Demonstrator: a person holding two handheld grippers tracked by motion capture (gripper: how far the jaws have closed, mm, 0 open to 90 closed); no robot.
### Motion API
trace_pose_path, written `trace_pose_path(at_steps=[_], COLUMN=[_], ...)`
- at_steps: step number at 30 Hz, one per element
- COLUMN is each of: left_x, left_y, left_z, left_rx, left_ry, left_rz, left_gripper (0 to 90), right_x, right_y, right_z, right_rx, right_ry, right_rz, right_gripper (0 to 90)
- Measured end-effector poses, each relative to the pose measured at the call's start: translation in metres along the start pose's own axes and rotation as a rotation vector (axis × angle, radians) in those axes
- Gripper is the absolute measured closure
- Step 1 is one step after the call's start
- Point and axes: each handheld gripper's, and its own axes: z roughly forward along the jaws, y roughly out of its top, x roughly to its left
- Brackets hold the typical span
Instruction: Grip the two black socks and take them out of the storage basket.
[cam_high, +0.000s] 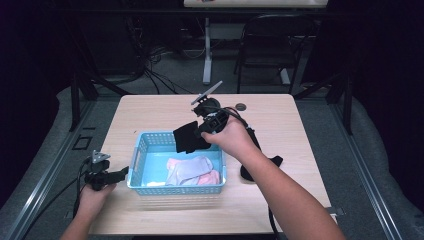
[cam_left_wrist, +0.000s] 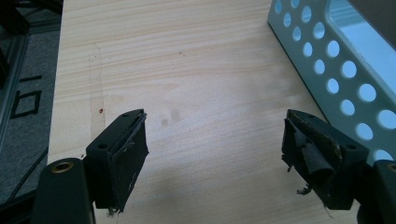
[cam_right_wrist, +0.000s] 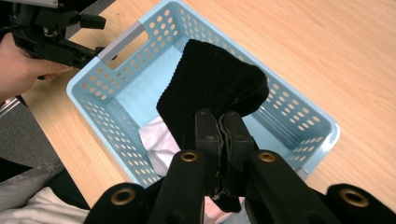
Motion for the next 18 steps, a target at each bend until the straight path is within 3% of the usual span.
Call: trace_pose_path(at_steps=[8,18], left_x=[0.000,0.000], left_y=[0.000,0.000], left_z=[0.000,0.000], left_rx=[0.002,-0.001], left_ry=[0.000,0.001], left_rz=[0.001,0.001], left_gripper=[22.3,22.3], right_x=[-0.009,-0.022], right_y=[-0.006,-0.016], right_z=[-0.035,-0.058], right_rx=[-0.039,-0.037], right_ry=[-0.027,-0.070], right_rz=[0.016,0.042], right_gripper=[87.1,87.1])
